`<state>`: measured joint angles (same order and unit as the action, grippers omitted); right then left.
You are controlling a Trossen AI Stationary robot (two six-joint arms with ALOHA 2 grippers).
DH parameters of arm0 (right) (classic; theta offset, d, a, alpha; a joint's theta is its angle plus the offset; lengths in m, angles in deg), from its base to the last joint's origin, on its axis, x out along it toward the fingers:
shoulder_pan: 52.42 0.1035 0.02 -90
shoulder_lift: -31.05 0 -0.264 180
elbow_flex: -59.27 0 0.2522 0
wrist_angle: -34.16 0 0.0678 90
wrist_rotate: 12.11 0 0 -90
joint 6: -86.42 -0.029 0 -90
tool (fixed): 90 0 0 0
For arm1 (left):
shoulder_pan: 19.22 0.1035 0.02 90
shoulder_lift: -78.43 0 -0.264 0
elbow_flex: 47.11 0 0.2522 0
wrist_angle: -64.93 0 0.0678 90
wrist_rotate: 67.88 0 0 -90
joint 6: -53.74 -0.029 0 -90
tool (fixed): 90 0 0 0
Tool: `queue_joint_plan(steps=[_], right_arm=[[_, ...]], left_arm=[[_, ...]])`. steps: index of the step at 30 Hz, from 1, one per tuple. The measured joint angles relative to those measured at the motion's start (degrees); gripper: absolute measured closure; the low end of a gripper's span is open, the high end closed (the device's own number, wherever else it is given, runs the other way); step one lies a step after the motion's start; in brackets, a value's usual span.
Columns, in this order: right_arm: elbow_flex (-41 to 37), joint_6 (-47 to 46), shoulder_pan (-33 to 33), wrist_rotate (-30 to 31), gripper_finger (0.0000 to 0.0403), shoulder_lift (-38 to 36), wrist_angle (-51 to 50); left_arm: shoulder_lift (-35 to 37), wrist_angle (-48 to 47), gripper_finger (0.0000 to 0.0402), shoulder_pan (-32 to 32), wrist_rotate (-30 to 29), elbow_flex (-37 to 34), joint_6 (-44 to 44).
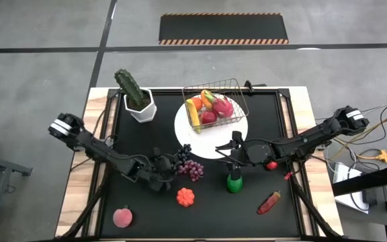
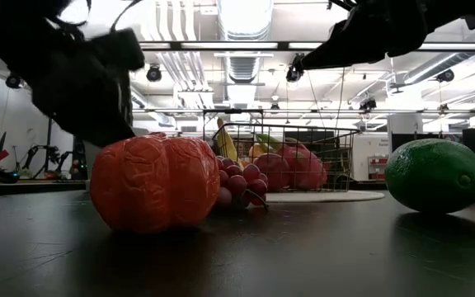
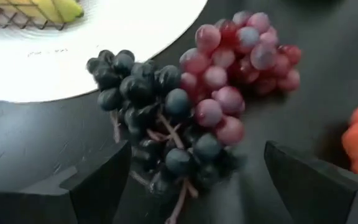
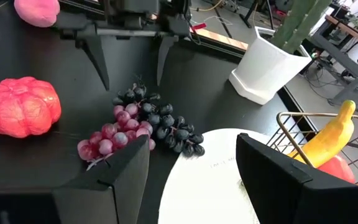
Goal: Build produce basket
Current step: Put the black grapes into the wire basket
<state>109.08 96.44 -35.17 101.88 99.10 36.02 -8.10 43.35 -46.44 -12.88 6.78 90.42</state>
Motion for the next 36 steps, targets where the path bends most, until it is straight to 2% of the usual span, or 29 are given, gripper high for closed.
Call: queue_joint_plan(steps=[6, 9, 14, 23, 28, 30, 36], right_arm=[[0.0, 0.02, 0.0, 0.0, 0.0179, -0.02, -0.04], [0.0, 0.01, 0.0, 0.0, 0.0179, -0.02, -0.15], [0.0, -0.22, 0.0, 0.0, 0.0179, -0.02, -0.28], [0.0, -0.1, 0.0, 0.02, 0.0179, -0.02, -0.31], [0.0, 0.0, 0.0, 0.02, 0.0179, -0.02, -0.33], [0.0, 0.02, 0.0, 0.02, 0.0179, -0.02, -0.36], [0.02, 1.17, 0.27, 0.06, 0.0179, -0.14, -1.23]], left_arm=[[-5.35, -0.19, 0.0055, 2.53, -0.31, 0.03, -0.6], [-6.33, 0.25, 0.0075, 3.19, 0.14, 0.44, -0.57], [-6.07, -0.48, 0.0141, 3.17, 0.68, 0.44, 0.5], [-5.39, -0.15, 0.0305, 3.17, 0.87, 0.7, 0.57], [-3.25, -0.14, 0.0383, 3.13, 1.85, 0.77, 0.49], [-2.3, -0.28, 0.0395, 3.13, 2.16, 0.77, 0.45], [1.73, -0.31, 0.0399, 3.11, 2.43, 2.07, -2.43]])
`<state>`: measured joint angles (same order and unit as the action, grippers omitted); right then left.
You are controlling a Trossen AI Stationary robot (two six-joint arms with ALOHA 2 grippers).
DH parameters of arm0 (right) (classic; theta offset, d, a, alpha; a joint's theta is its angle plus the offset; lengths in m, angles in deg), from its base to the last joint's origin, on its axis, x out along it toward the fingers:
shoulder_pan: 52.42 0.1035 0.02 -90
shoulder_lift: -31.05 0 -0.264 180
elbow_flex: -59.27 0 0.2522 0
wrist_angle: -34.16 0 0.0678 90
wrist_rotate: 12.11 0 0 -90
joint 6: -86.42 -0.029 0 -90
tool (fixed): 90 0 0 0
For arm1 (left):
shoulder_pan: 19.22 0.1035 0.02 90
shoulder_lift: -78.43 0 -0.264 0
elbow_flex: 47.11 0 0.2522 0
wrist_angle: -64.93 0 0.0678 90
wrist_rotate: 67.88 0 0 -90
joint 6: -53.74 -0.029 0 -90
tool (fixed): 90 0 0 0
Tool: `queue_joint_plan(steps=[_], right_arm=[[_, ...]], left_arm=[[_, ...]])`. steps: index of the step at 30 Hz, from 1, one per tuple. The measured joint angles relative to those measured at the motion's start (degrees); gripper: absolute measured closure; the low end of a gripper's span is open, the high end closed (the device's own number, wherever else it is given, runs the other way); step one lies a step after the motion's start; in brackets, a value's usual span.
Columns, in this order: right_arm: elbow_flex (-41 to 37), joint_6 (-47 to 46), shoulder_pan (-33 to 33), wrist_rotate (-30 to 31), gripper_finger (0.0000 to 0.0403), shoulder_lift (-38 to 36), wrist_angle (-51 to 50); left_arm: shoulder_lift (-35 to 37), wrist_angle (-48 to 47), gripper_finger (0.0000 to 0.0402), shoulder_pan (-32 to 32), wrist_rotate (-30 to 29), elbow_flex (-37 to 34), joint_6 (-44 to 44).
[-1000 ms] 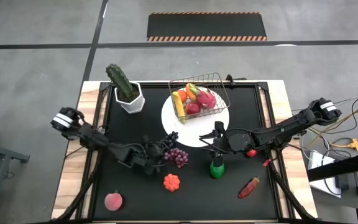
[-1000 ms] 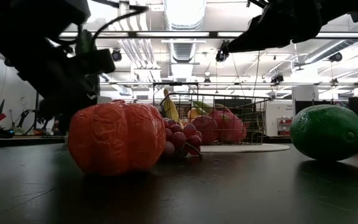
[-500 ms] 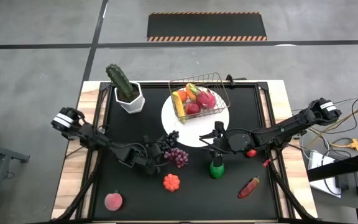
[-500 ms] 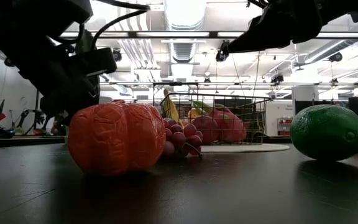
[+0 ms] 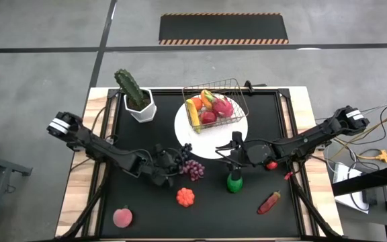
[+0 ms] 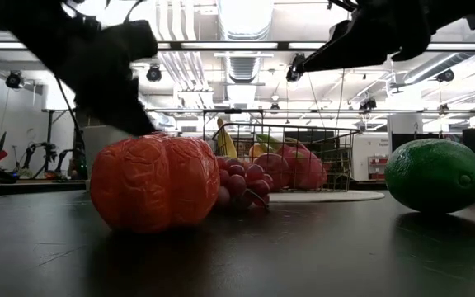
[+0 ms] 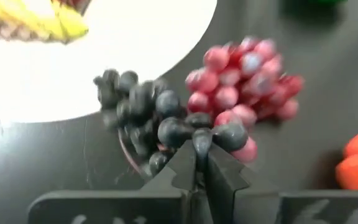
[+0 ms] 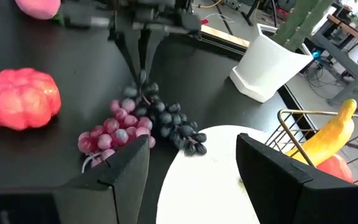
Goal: Build produce basket
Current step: Put the black grapes into the wire basket
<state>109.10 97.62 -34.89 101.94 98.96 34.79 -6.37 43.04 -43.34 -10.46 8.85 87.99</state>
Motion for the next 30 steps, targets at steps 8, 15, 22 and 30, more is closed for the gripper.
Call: queue_joint_plan(steps=[8, 15, 22, 30], right_arm=[[0.02, 0.37, 2.18, 0.0, 0.0179, -6.88, -7.18], [-2.42, -1.64, 5.28, -0.02, 0.0179, -15.75, -12.82], [-9.38, -3.58, 7.33, -0.02, 0.0179, -23.37, -8.03], [-16.01, 0.29, 7.35, -0.04, 0.0179, -25.63, 6.29]], left_arm=[[7.51, 0.28, 0.04, 0.0, -0.04, 4.23, -8.86], [11.94, 12.08, 0.04, 0.14, -0.11, 7.31, -25.43], [12.12, 30.78, 0.04, 2.12, -0.37, 9.05, -44.55], [8.21, 40.87, 0.0401, 12.33, -0.28, 9.26, -49.02]])
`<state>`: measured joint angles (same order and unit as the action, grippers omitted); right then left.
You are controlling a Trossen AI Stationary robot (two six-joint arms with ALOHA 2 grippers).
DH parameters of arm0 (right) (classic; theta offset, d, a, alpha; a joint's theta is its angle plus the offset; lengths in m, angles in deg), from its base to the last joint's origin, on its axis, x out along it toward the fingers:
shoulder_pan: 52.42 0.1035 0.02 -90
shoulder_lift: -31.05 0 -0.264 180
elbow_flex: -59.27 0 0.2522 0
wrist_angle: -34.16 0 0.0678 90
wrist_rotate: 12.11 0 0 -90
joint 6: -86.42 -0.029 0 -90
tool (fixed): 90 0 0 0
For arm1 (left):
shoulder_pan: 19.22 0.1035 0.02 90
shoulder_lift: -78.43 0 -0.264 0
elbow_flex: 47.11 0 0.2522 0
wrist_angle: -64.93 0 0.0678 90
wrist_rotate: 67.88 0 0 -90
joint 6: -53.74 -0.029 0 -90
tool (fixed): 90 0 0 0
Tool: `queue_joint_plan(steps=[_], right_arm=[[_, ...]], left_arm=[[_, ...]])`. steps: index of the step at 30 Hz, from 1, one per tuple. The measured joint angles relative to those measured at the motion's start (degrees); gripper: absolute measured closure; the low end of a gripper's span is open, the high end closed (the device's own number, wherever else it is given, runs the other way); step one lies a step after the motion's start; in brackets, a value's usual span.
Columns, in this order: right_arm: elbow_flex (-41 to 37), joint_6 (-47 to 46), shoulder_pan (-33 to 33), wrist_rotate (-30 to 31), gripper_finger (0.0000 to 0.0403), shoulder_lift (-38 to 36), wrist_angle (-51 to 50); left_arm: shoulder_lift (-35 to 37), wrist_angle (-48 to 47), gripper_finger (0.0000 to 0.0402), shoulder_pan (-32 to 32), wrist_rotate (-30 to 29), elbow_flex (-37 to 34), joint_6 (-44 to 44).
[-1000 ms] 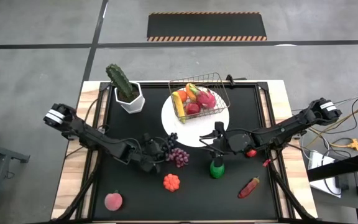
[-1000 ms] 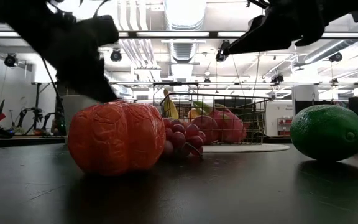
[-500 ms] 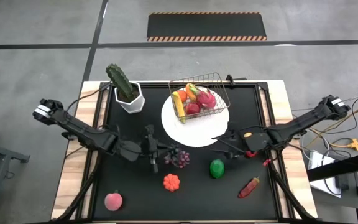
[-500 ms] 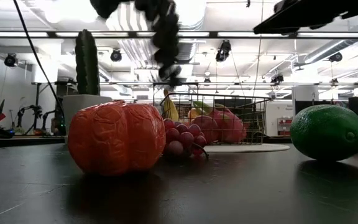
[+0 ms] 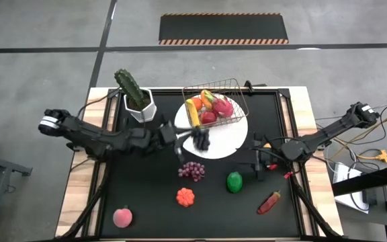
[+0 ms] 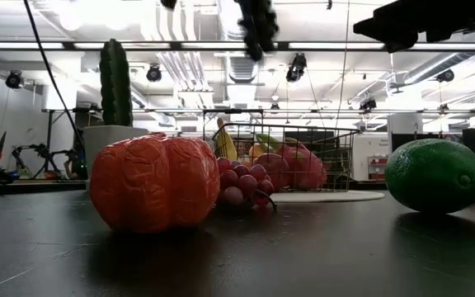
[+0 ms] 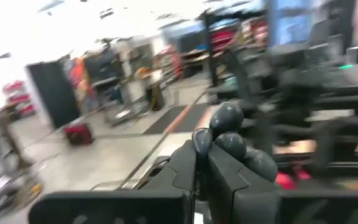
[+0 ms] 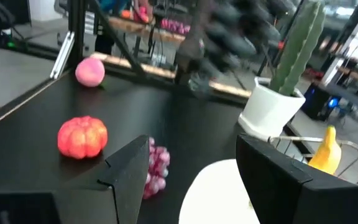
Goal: Build produce basket
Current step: Put the black grapes into the wire basket
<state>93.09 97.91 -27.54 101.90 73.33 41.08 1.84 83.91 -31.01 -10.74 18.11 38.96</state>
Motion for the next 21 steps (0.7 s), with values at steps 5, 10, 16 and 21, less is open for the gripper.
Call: queue_joint_plan(steps=[5, 10, 16, 21], right_arm=[[-1.84, 0.24, 0.0, 0.01, 0.0179, 0.17, 4.1], [-1.91, -1.01, 0.0, 0.02, 0.0179, 0.18, 4.12], [-1.91, -1.73, -0.01, 0.02, 0.0179, 0.2, 4.14], [-1.91, -2.72, -0.02, 0.02, 0.0179, 0.22, 4.13]], left_arm=[[-3.85, -0.23, 0.0401, 8.69, 0.24, 0.04, 4.47], [-8.69, -0.2, 0.0401, 16.44, 0.2, 0.07, 6.99], [-13.61, 0.93, 0.0401, 22.56, 1.01, 0.09, 9.66], [-15.74, 2.68, 0.0401, 24.16, 2.29, 0.04, 10.15]])
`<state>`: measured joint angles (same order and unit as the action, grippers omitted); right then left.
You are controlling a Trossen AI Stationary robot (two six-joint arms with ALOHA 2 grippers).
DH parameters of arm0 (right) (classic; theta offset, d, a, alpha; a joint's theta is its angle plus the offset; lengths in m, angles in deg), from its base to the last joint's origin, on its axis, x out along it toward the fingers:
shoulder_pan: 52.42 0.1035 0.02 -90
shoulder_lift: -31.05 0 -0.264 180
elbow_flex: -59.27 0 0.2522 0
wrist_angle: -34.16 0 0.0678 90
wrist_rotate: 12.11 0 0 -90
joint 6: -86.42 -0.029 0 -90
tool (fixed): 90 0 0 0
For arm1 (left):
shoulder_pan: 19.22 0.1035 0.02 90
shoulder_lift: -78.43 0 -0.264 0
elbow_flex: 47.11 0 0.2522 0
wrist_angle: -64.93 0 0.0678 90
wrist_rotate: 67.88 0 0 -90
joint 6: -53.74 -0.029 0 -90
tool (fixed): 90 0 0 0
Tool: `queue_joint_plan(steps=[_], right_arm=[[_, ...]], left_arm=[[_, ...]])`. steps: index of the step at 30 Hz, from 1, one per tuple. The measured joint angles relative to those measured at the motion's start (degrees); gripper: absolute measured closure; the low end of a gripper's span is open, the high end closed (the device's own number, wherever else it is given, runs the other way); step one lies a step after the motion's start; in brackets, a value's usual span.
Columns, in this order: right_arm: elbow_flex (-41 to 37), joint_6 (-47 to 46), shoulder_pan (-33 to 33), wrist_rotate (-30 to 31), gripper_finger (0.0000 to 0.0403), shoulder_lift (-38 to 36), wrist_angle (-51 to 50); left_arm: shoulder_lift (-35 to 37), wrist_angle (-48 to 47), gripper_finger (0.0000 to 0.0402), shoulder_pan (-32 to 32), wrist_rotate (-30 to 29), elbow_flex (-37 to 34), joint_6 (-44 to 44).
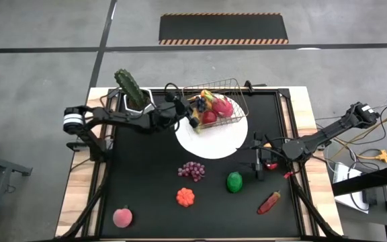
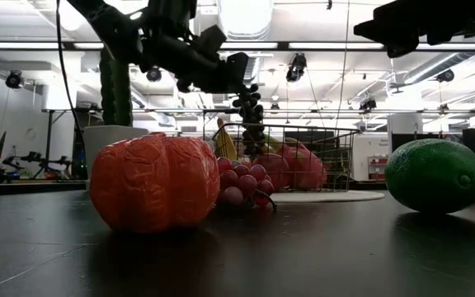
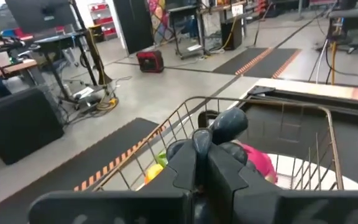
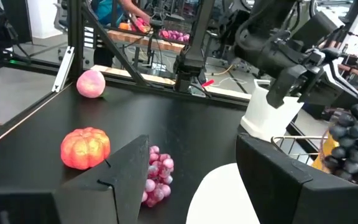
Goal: Build produce basket
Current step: Put the black grapes into the wire basket, then put the green lime into the wire basket
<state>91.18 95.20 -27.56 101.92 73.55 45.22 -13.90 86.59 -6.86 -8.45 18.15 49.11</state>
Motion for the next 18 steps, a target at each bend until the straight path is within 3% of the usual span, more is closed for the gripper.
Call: queue_joint_plan(steps=[8, 18], right_arm=[[0.0, -0.44, 0.0, 0.02, 0.0179, 0.0, 0.01], [0.02, -3.83, 0.0, 0.04, 0.0179, 0.0, 0.01]], left_arm=[[-0.03, 0.16, 0.0389, 2.37, -0.46, -0.06, 4.91], [0.03, 0.13, 0.0297, 3.03, -0.46, -0.09, 5.94]])
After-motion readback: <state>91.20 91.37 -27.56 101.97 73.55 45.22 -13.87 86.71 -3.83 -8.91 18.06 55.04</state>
